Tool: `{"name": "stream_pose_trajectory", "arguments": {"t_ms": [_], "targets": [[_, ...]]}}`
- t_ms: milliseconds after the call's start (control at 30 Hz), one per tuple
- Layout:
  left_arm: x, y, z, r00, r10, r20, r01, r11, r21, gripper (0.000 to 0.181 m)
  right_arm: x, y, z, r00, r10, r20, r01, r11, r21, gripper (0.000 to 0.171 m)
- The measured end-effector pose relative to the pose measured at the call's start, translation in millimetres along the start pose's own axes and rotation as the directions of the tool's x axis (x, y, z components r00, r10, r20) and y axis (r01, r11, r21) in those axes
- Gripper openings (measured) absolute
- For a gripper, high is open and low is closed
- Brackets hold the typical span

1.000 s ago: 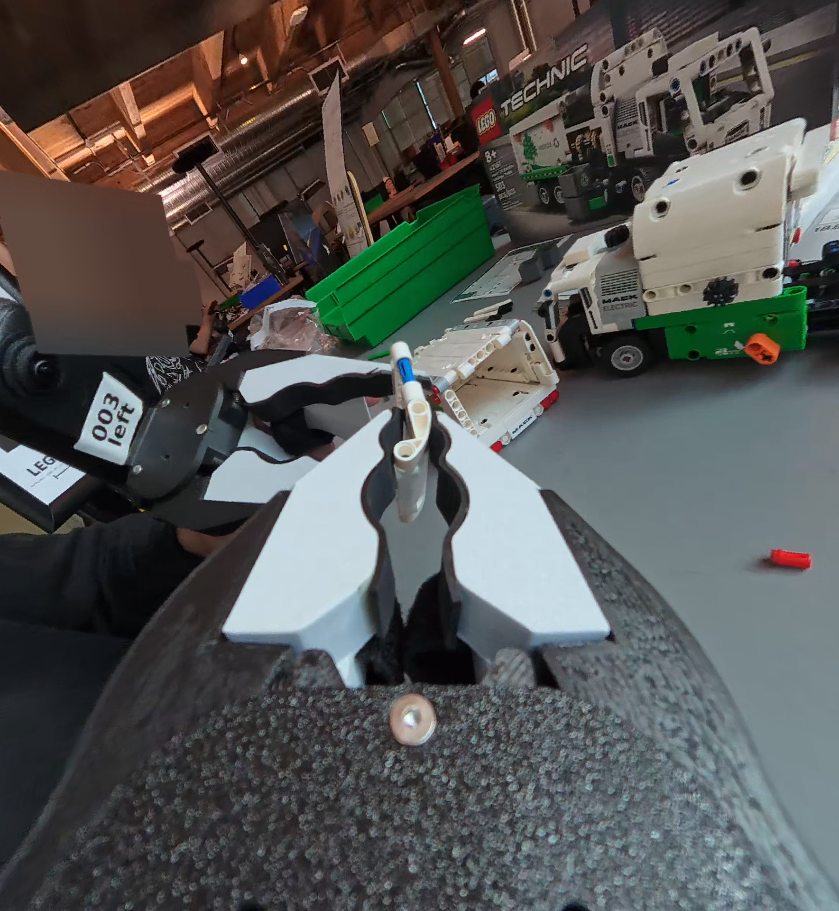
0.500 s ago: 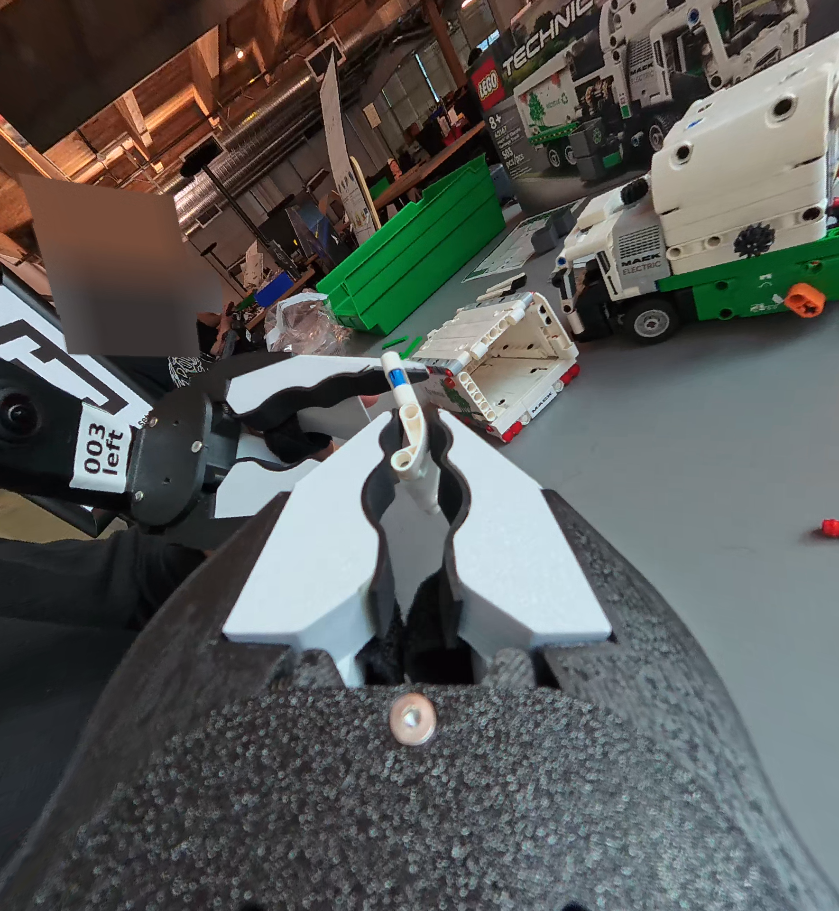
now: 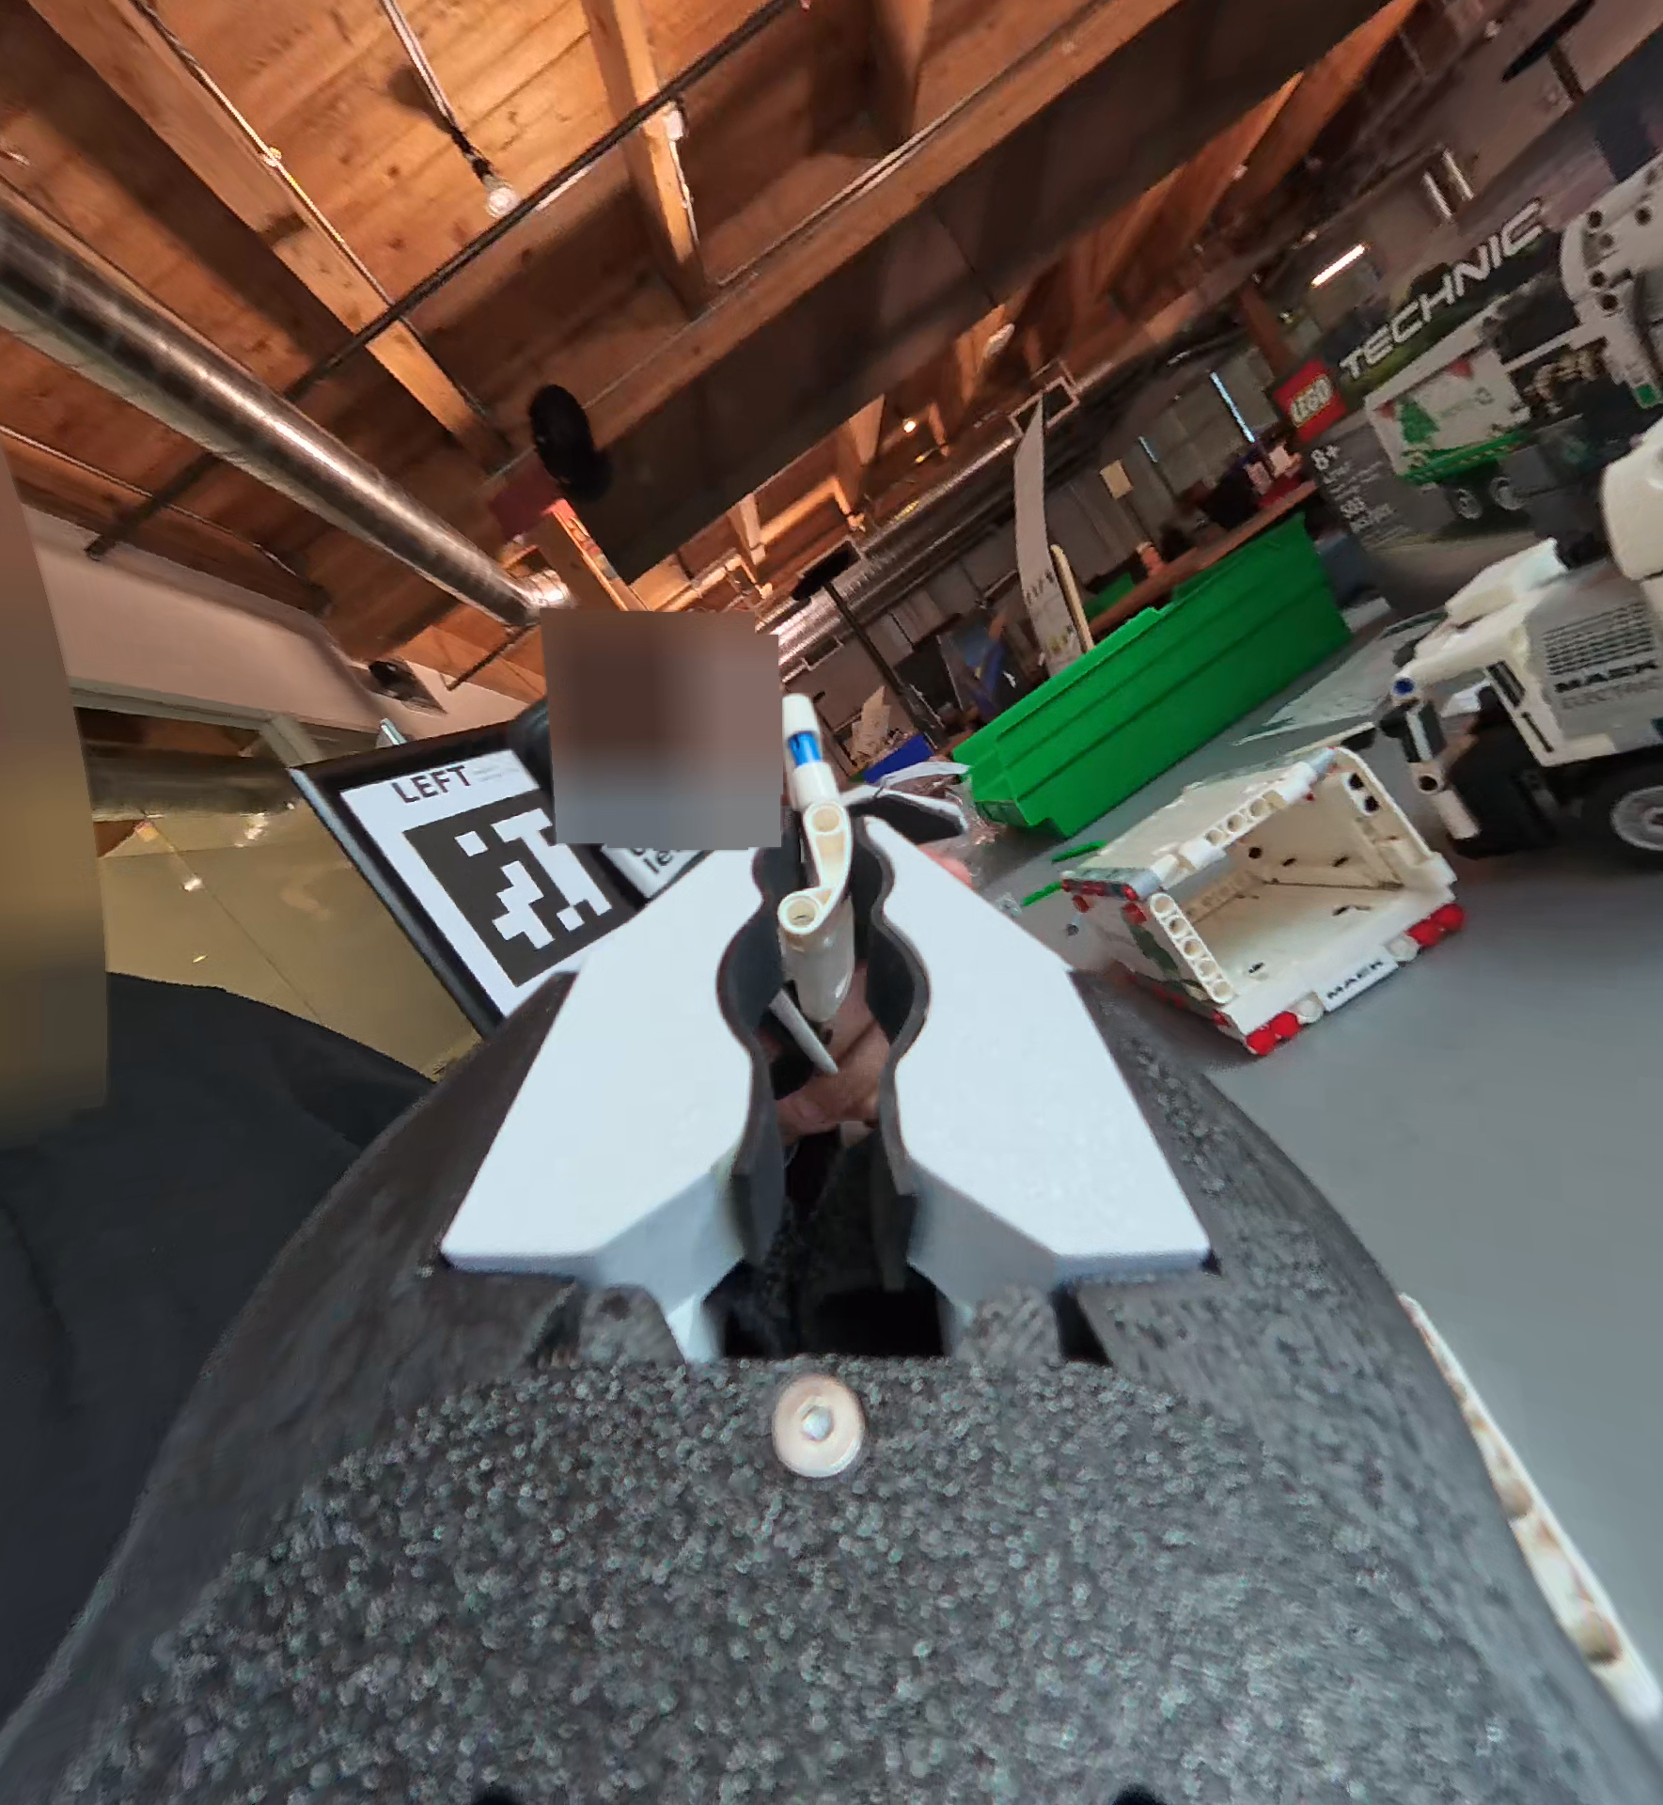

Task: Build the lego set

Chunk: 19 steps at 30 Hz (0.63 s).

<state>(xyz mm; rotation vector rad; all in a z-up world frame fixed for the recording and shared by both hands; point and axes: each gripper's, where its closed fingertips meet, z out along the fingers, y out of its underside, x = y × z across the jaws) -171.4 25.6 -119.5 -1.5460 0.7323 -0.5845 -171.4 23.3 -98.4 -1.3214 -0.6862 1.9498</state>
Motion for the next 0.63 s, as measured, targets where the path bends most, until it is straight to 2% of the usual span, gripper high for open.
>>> {"name": "stream_pose_trajectory", "arguments": {"t_ms": [67, 100, 133, 200, 267, 300, 333, 400, 433, 500, 533, 633], "targets": [[12, -4, -1, 0.992, -0.074, -0.106, 0.079, 0.996, 0.043, 0.027, -7, 2, 3, 0.999, -0.035, 0.036, 0.035, 0.999, 0.007, 0.008], [14, -6, -2, 0.987, -0.095, -0.131, 0.104, 0.992, 0.064, 0.011, -5, 6, 5, 0.999, -0.049, 0.024, 0.049, 0.999, -0.011, 0.008], [15, -5, -2, 0.985, -0.104, -0.139, 0.115, 0.991, 0.070, 0.009, -5, 5, 5, 0.998, -0.058, 0.018, 0.059, 0.998, -0.011, 0.009], [8, -4, -2, 0.994, -0.067, -0.084, 0.074, 0.994, 0.080, 0.005, 3, 5, 4, 0.994, -0.092, -0.057, 0.090, 0.995, -0.032, 0.020], [-5, -6, -5, 0.996, 0.064, 0.055, -0.069, 0.994, 0.084, 0.005, 10, -1, 1, 0.989, -0.087, -0.120, 0.086, 0.996, -0.009, 0.037], [-16, -6, -7, 0.970, 0.172, 0.171, -0.184, 0.982, 0.053, 0.005, 12, -3, 0, 0.988, -0.064, -0.142, 0.065, 0.998, 0.008, 0.050], [-26, -6, -10, 0.908, 0.307, 0.284, -0.320, 0.948, -0.003, 0.005, 10, -4, 2, 0.991, -0.032, -0.132, 0.035, 0.999, 0.024, 0.062], [-31, -8, -14, 0.731, 0.548, 0.406, -0.549, 0.826, -0.126, 0.004, 6, 2, 10, 0.994, 0.034, -0.103, -0.032, 0.999, 0.025, 0.077], [-30, -11, -15, 0.654, 0.608, 0.451, -0.609, 0.776, -0.163, 0.003, 2, 7, 16, 0.995, 0.059, -0.082, -0.058, 0.998, 0.014, 0.085], [-19, -12, -12, 0.617, 0.644, 0.452, -0.651, 0.740, -0.168, 0.004, -1, 15, 24, 0.996, 0.070, -0.060, -0.070, 0.998, 0.011, 0.095], [-16, -14, -12, 0.619, 0.637, 0.459, -0.649, 0.744, -0.157, 0.004, -3, 14, 26, 0.997, 0.062, -0.044, -0.060, 0.997, 0.039, 0.094], [-5, -17, -9, 0.613, 0.641, 0.462, -0.666, 0.734, -0.136, 0.004, -9, 5, 23, 0.999, 0.046, -0.002, -0.045, 0.992, 0.117, 0.075]]}}
